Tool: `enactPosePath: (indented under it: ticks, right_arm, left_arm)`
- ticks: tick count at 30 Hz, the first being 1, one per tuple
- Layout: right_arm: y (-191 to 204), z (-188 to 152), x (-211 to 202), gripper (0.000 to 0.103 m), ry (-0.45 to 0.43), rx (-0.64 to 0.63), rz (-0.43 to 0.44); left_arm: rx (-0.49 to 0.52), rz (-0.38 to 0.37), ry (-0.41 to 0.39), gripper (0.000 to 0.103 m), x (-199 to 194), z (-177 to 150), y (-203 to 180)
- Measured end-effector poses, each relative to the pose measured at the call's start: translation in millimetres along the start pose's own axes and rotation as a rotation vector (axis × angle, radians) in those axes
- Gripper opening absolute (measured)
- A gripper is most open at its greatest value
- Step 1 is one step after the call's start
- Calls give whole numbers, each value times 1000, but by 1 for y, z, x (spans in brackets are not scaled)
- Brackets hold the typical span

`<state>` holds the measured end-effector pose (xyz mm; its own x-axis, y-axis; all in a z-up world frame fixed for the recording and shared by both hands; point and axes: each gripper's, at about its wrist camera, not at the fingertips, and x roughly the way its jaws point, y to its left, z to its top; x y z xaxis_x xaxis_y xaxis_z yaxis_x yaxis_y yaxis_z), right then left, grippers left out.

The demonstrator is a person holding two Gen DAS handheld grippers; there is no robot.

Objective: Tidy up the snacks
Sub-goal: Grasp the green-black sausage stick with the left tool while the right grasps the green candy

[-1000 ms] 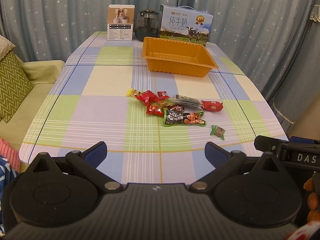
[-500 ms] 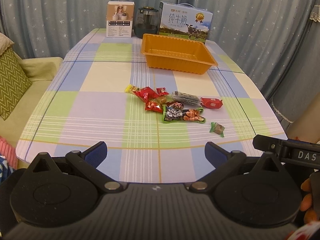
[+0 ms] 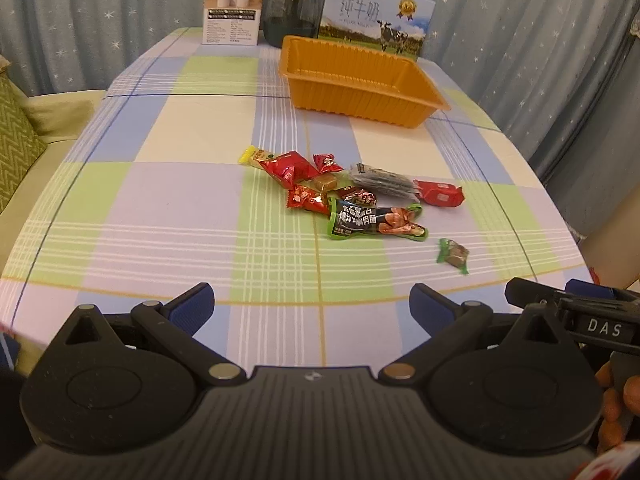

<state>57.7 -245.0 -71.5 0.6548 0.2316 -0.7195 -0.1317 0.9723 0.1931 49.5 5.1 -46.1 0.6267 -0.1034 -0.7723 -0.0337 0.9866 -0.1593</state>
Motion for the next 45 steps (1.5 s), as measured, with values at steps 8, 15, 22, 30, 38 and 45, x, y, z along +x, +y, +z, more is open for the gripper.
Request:
enactPosePath:
  ticks: [8,15,22,30,38,45]
  right_arm:
    - [-4,8,50,84,27,-129,50]
    - [0,10,87,62,46,-342,77]
    - [-2,13,108,51,59,-443,66]
    - [-6,16,107,26,62,-391,89]
    - [-15,17,102,24,53,-260,94]
    - [-16,18,103,24,45,-241,78]
  left_arm:
    - [238,-59,5,100,49,25,-9]
    - [487,-168,-20,88,83,43,-20]
    - [625,-240,-26,83,108,48,-32]
    - [687,-304,-21,73,122,46,-39]
    - [817,-368,-28,54,132,48,-52]
    - [947,-395,41,40,152,55,-69]
